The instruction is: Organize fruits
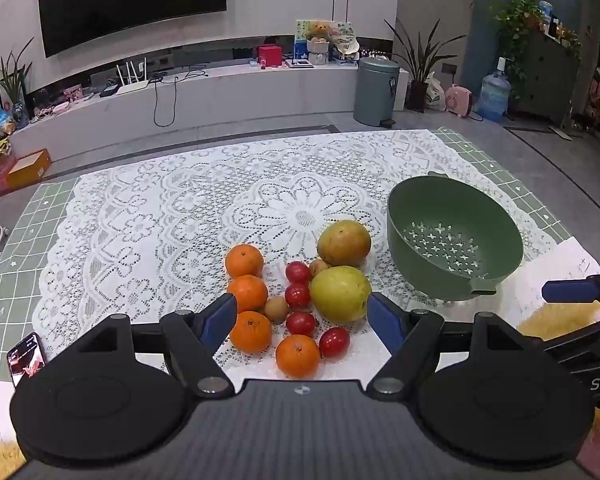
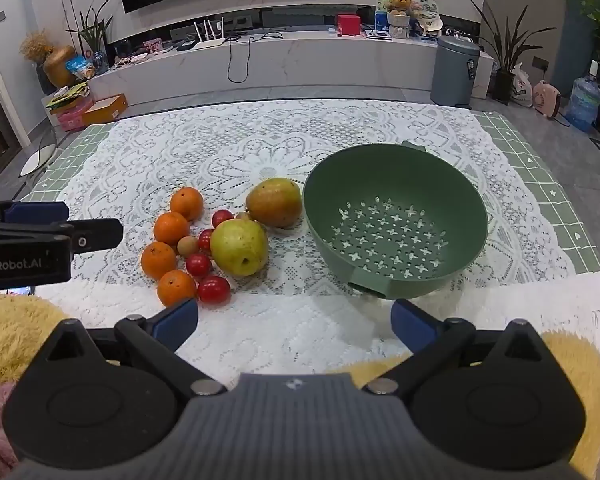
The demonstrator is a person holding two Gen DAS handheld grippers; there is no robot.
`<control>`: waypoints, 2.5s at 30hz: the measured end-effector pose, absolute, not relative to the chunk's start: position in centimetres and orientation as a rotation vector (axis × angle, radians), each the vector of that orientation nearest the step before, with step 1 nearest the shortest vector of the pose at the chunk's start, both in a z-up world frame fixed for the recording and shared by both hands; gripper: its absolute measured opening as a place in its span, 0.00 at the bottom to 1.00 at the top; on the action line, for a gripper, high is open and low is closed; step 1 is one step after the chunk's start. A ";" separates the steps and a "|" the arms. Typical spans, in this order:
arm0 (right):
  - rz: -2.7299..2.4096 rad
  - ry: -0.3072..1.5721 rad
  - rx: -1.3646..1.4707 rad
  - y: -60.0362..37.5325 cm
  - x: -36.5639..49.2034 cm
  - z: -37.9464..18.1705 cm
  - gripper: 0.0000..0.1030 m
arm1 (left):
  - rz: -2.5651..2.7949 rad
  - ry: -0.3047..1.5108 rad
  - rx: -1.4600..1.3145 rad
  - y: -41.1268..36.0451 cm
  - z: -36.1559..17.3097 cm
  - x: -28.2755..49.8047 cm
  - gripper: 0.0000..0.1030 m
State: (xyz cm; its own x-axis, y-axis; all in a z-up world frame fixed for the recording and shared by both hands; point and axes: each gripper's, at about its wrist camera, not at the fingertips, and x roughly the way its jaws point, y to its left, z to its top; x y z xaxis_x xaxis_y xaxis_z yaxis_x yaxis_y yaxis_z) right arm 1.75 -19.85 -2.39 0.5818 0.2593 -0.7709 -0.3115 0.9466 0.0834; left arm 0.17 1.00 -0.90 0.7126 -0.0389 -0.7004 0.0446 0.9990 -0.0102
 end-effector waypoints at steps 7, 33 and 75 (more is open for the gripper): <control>0.343 0.893 -0.050 -19.7 1.8 -2.6 0.96 | -0.044 0.780 0.006 1.0 -0.9 0.1 0.84; 0.365 0.918 -0.015 -19.4 2.0 -3.0 0.96 | -0.042 0.792 -0.003 1.3 -1.1 0.0 0.84; 0.460 0.815 -0.047 -16.5 3.5 -4.5 0.75 | -0.054 0.836 -0.056 3.1 -3.0 2.0 0.82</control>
State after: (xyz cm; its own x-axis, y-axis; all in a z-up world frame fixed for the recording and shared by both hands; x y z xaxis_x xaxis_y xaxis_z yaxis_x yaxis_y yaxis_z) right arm 3.46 -16.50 -4.46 0.5936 0.3777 -0.7106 -0.4131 0.9008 0.1337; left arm 2.05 3.13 -3.02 0.6692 -0.0703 -0.7398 0.0261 0.9971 -0.0712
